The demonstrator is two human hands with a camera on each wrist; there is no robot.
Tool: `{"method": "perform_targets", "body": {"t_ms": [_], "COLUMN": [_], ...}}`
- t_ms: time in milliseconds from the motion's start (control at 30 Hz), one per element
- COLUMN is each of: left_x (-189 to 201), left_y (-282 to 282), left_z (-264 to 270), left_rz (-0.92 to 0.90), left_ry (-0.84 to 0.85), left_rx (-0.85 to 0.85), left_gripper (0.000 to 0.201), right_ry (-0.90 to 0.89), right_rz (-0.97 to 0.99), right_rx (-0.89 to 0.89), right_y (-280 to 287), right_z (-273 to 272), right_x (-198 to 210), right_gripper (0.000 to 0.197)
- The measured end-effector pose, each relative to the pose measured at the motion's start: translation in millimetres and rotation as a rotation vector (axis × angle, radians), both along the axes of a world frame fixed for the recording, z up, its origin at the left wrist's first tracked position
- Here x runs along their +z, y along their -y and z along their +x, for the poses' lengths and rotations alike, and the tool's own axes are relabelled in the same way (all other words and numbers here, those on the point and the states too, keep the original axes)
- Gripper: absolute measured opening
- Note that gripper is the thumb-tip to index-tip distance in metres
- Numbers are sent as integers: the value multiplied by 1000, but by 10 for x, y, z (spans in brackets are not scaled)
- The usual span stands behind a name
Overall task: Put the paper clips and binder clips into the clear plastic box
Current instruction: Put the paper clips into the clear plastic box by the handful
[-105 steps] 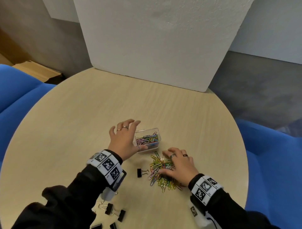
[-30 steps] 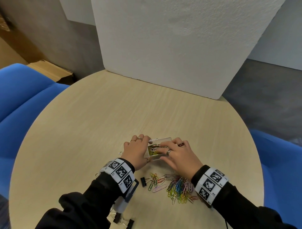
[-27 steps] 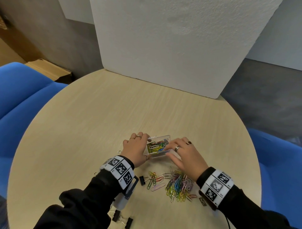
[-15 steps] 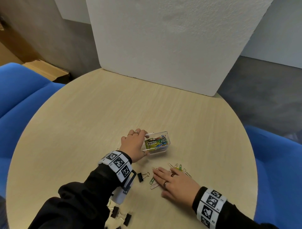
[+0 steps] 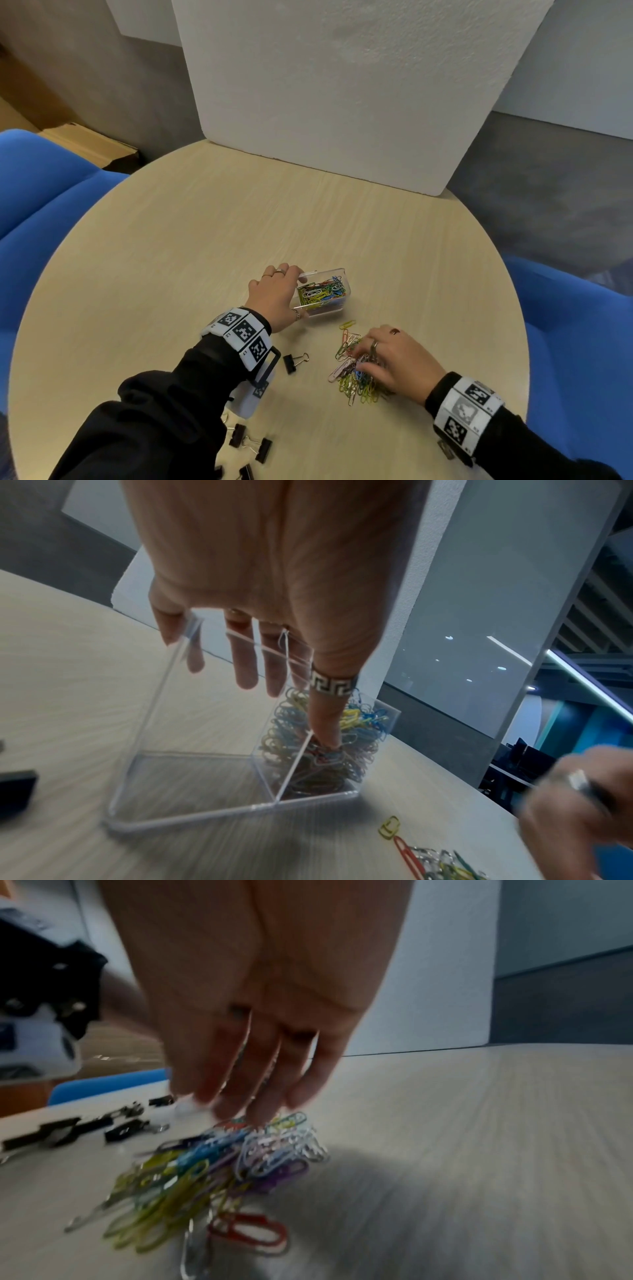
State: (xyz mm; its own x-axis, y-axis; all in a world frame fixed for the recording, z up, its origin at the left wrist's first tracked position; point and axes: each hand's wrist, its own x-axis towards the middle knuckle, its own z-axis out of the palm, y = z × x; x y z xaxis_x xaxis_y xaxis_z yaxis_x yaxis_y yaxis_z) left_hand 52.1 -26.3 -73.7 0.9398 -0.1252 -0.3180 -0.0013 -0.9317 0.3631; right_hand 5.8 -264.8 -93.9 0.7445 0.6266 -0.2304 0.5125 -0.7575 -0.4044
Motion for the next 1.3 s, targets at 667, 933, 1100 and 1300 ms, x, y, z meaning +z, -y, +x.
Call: {"method": "perform_targets", "body": {"t_ms": [667,933,1100,1300], "left_x": [-2,-8,-4,7], "left_y": [2,-6,-8,0], "left_z": [-3,-6,-10,-5], "left_rz": [-4,-3,-1,4], "left_ry": [13,13,11,1], "left_rx": [-1,-1,2,-2], "left_gripper": [60,60,61,62], "right_ry": [-196,-278,-305,-255], "right_rz": [-54,133,164,221], "right_rx": [66,-74,-157,-218], "right_y": [-192,-142,-134,-138], "right_z": [104,189,181,256], "right_x": [-195,-267,-211,109], "right_gripper": [55,21,16,13]}}
